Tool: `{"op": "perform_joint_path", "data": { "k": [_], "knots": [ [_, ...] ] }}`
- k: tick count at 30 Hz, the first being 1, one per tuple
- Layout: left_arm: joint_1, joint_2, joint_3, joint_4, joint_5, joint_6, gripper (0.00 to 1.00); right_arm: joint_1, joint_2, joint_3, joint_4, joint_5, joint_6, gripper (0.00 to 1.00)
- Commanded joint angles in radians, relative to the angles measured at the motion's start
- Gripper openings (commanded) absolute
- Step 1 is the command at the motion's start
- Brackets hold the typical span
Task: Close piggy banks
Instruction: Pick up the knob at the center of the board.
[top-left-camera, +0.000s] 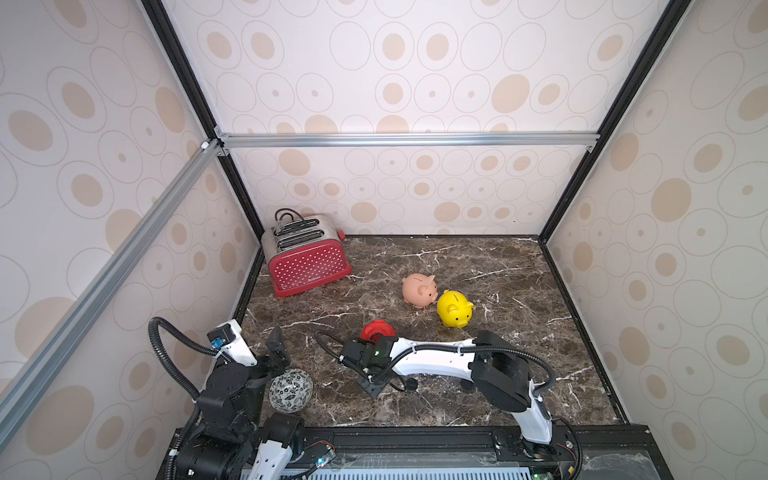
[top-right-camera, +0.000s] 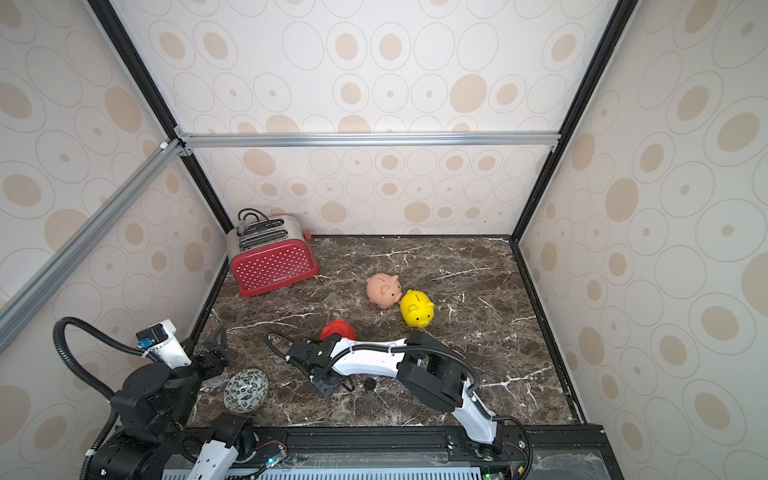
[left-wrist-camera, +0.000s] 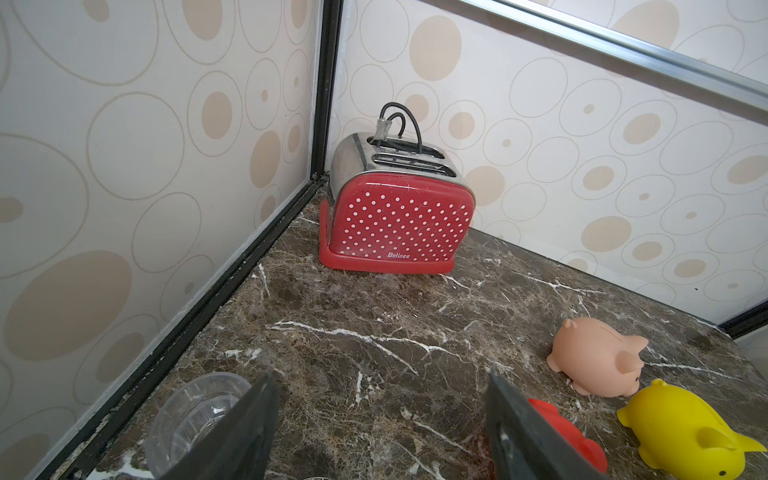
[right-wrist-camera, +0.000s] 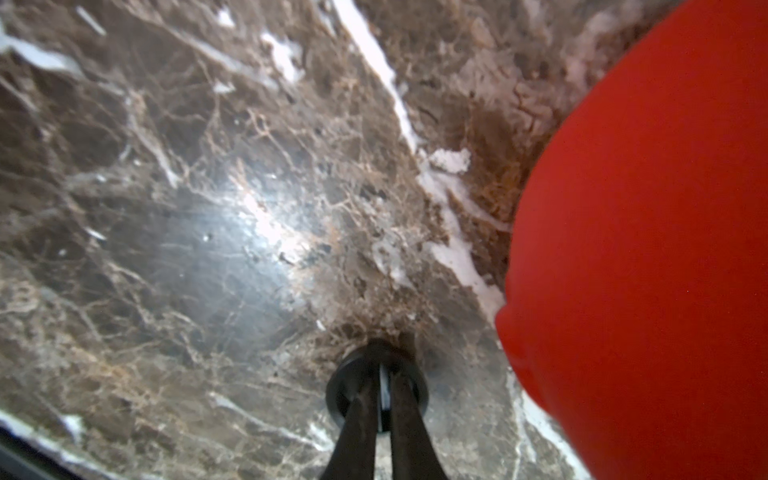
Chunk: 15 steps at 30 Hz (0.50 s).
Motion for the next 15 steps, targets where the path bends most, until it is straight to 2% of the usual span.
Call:
{"op": "perform_joint_path", "data": {
  "k": [1,3,7,12,15],
  "knots": [
    [0.002,0.009,0.018,-0.028,-0.003,0.003,0.78,-0.003,0.027,-0.017,-0.006,0.006,-0.007,0.13],
    [0.002,0.012,0.017,-0.027,0.001,0.004,0.78,-0.006,0.031,-0.021,0.0,-0.001,-0.005,0.17],
    [0.003,0.014,0.017,-0.026,0.004,0.005,0.78,-0.005,0.05,-0.021,0.006,-0.017,-0.003,0.17],
    [0.003,0.021,0.017,-0.024,0.01,0.007,0.78,-0.005,0.062,-0.026,0.013,-0.024,-0.001,0.1],
    [0.002,0.026,0.016,-0.02,0.01,0.005,0.78,-0.005,0.056,-0.028,0.011,-0.009,0.001,0.0]
  ]
}}
